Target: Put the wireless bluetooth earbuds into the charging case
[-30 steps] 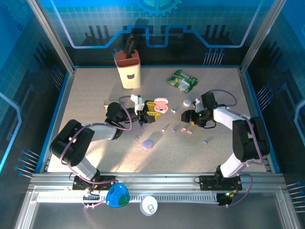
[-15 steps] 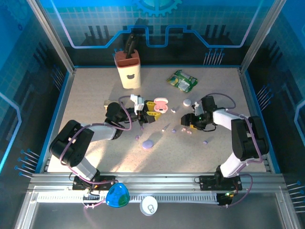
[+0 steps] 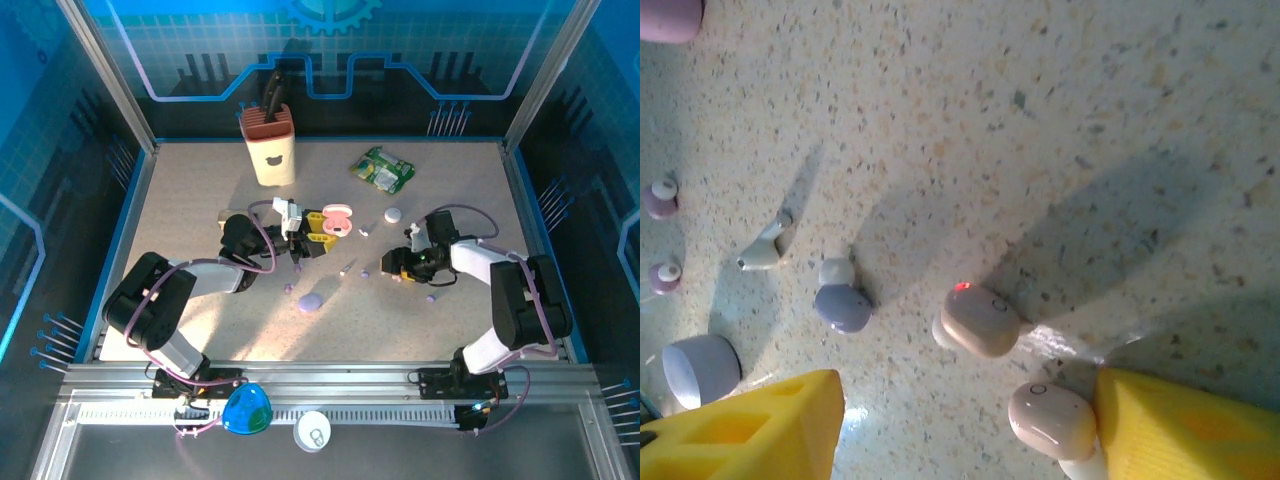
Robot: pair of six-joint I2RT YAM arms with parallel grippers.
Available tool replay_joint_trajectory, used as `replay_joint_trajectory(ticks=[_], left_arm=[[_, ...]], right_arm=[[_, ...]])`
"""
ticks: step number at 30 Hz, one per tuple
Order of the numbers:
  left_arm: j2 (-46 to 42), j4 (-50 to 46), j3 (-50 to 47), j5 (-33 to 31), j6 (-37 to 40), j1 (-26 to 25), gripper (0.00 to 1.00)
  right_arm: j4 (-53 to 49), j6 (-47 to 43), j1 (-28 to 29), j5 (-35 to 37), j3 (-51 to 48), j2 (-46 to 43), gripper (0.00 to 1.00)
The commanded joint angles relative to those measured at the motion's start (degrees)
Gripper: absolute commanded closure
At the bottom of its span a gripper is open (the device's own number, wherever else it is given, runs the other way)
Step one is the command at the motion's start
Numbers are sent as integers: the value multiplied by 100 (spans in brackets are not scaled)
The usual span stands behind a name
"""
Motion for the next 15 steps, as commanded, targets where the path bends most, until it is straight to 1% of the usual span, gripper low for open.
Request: replay_joint_trajectory(ticks=[1,5,11,15], left_arm=[[-104,194,-8,137,-58,32,61],[-87,196,27,150,-71,40,61],[-92,197,11,168,-80,40,61],[-80,196,18,177,-85,40,61]], right_arm=[[-267,102,80,-215,-143,-149,37],[-392,146,93,-190,-128,-186,39],[-637,20,98,176,-23,-446,36],[-733,-154,93,265,224,-360,35]])
